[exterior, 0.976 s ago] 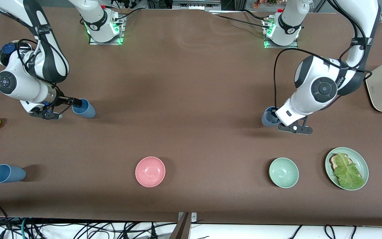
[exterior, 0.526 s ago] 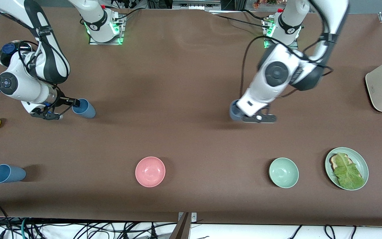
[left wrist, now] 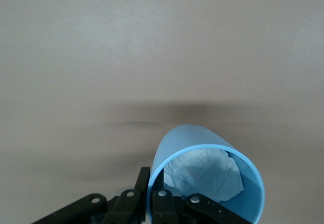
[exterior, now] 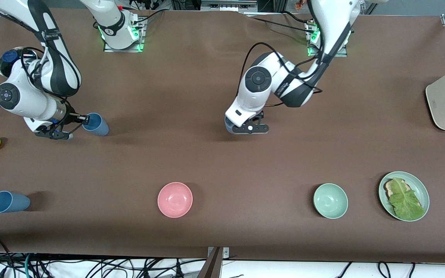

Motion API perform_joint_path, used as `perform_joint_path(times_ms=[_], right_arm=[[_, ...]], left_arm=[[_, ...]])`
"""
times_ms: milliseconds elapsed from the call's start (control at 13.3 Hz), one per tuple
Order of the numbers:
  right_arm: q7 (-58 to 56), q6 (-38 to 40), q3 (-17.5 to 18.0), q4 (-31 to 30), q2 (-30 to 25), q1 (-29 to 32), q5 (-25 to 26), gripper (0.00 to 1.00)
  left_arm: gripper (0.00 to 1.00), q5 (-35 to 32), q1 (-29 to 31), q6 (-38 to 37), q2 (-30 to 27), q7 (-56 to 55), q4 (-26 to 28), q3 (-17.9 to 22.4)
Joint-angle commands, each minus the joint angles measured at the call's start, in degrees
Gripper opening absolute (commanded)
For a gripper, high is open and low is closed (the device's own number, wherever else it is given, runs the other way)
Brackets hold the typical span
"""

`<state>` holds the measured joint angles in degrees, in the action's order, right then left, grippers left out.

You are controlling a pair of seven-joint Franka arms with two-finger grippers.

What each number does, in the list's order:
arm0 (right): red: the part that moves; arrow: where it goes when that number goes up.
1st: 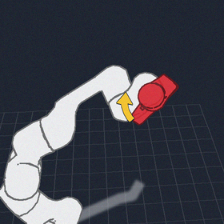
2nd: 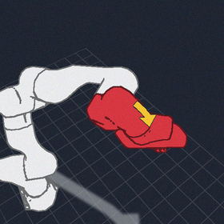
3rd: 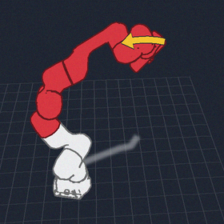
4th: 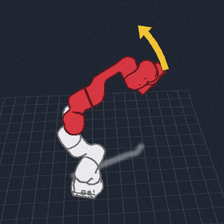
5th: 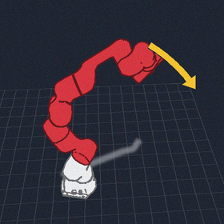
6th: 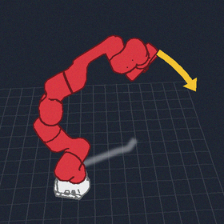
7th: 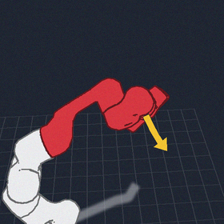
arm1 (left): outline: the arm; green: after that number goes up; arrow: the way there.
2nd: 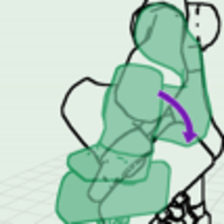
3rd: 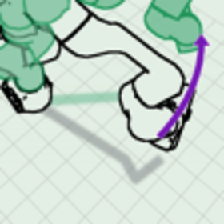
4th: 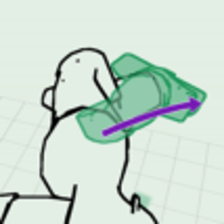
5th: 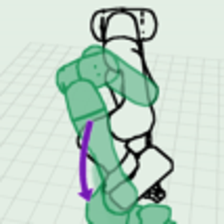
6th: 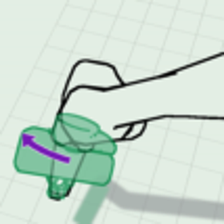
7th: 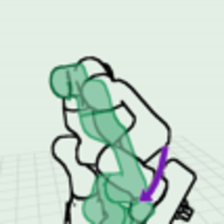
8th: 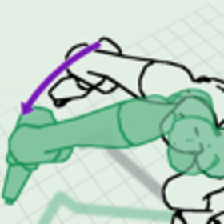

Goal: Stack blue cups with both arms
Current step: 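Set the left gripper's cup mid-table while the right gripper carries its cup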

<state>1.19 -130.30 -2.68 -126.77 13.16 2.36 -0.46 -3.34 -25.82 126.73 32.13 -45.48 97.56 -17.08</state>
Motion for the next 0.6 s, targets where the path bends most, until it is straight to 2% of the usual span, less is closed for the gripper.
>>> perform_joint_path(times_ms=[0,75,150,225,375,526], right_arm=[[-0.14,4.15,0.39,5.02,0.63,-1.29,0.46,0.00],[0.91,7.66,0.39,7.82,0.89,-3.39,0.03,0.00],[2.92,11.34,0.39,11.07,1.42,-5.76,-0.24,0.00],[5.90,14.51,0.39,14.15,2.03,-7.70,-0.24,0.00],[11.61,18.22,0.39,19.51,3.53,-12.79,-0.33,0.00],[18.20,19.38,0.39,23.13,4.76,-17.71,-0.77,0.00]], left_arm=[[0.00,0.44,-0.90,0.63,2.75,-0.14,-2.28,0.55],[0.00,0.53,-0.99,0.63,2.93,-0.14,-2.37,0.55],[0.31,0.70,-0.81,0.19,2.33,-0.14,-2.37,0.55],[0.97,0.70,-0.55,-0.16,2.06,0.12,-2.37,0.55],[1.00,0.70,-0.29,-1.99,-0.39,0.21,-2.37,0.55],[1.00,0.53,0.67,-8.91,-4.78,1.00,-3.24,0.73]])
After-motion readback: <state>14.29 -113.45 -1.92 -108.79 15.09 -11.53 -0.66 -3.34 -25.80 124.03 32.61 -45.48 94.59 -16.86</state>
